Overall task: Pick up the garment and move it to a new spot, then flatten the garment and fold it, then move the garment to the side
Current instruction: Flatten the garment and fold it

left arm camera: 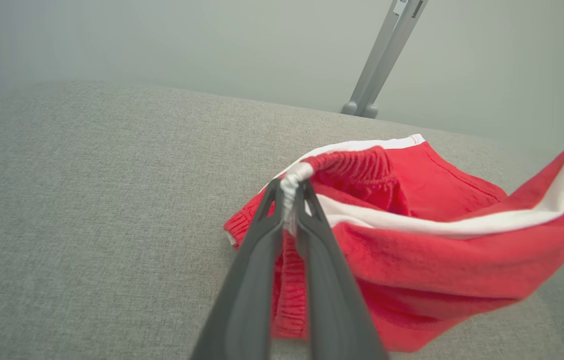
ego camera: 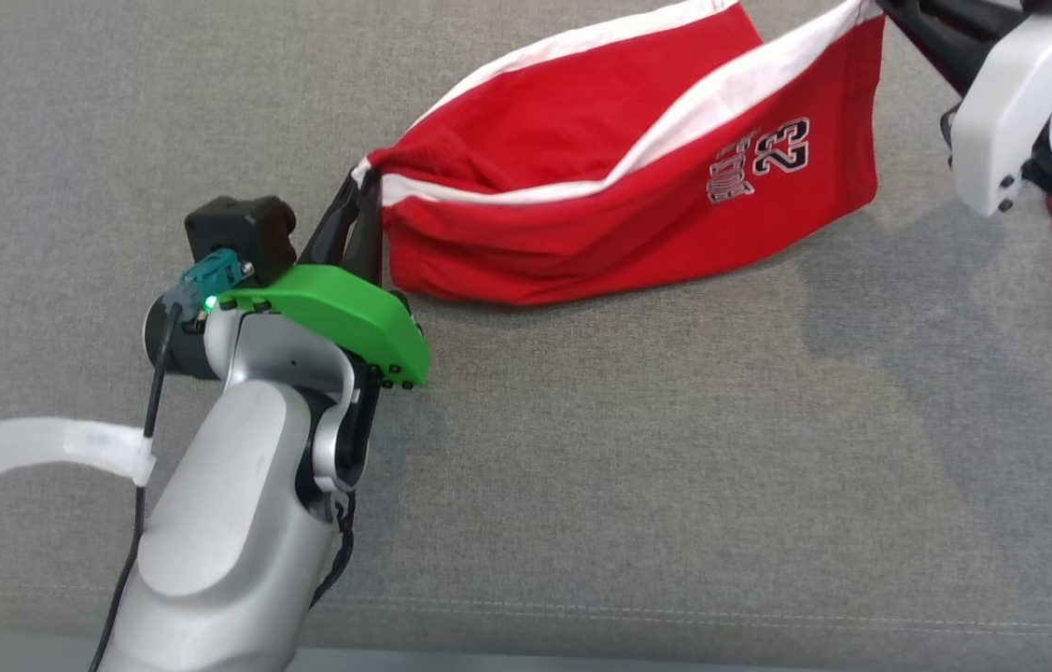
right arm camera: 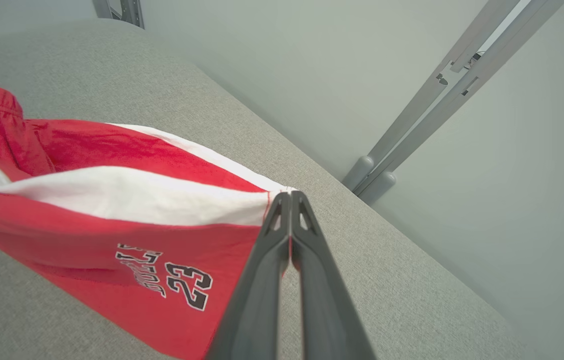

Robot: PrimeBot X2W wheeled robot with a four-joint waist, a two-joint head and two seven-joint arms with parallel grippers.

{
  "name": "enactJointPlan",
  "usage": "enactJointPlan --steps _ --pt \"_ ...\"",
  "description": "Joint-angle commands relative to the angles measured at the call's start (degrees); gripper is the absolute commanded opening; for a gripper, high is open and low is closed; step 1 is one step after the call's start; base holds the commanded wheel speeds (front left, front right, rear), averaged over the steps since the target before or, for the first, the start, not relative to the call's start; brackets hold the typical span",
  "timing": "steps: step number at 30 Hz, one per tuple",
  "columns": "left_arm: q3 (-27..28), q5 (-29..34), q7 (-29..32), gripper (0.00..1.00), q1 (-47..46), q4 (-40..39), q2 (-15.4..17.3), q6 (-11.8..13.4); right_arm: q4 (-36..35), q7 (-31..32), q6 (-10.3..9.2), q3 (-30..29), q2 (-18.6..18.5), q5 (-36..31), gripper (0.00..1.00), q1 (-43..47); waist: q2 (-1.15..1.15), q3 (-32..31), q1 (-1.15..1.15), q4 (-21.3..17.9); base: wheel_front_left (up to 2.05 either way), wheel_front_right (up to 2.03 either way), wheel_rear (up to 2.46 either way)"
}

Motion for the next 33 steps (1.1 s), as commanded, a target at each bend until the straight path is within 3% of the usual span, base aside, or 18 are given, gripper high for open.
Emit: enactJointPlan --steps 1,7,17,26,27,28,29,30,33 --pt "-0.01 -0.15 -0.11 0.00 -1.35 0.41 -0.28 -0.28 0.90 -0.51 -0.09 0.27 0.36 -0.19 0.00 -1.31 0.00 2.27 0.00 1.70 0.00 0.00 0.00" --pt "-0.49 -0.07 -0.46 0.00 -7.89 4.31 -1.15 -0.52 8.53 -1.88 -0.09 3.47 2.73 0.42 0.00 -9.06 0.00 5.87 0.00 2.53 0.00 0.00 0.00" --pt "-0.90 -0.60 -1.54 0.00 -14.98 11.38 -2.18 1.49 20.62 -5.03 -0.09 7.00 5.93 0.31 0.00 -17.85 0.00 10.28 0.00 4.39 0.00 0.00 0.00" --pt "-2.24 -1.94 -3.09 0.00 -18.56 16.20 -2.56 1.75 25.77 -6.49 -0.09 9.69 7.15 1.25 0.00 -21.01 0.00 12.27 0.00 5.49 0.00 0.00 0.00" --pt "-2.51 -2.04 -3.19 0.32 -18.92 16.59 -2.62 1.79 26.54 -6.55 -0.09 9.78 7.13 1.20 0.00 -21.22 0.00 12.34 0.00 5.60 0.00 0.00 0.00" --pt "-2.68 -2.38 -3.23 1.00 -19.31 17.00 -2.66 1.90 27.50 -6.85 -0.09 9.41 7.30 1.46 0.00 -21.46 0.00 12.40 0.00 5.68 0.00 0.00 0.00" --pt "-2.82 -2.62 -3.63 1.00 -19.82 17.13 -2.68 2.01 28.26 -7.39 -0.09 8.93 7.63 1.58 0.11 -21.81 0.00 12.50 0.00 5.74 0.00 0.00 0.00" --pt "-3.08 -2.85 -3.86 1.00 -20.22 17.28 -2.71 1.93 29.20 -7.57 -0.09 8.66 8.12 1.84 1.00 -21.79 0.00 12.53 0.00 5.79 0.00 0.00 0.00" --pt "-3.51 -3.42 -4.69 1.00 -20.93 17.48 -2.75 1.43 30.25 -8.31 -0.09 8.93 8.88 1.27 1.00 -21.92 0.00 12.49 0.00 5.87 0.00 0.00 0.00"
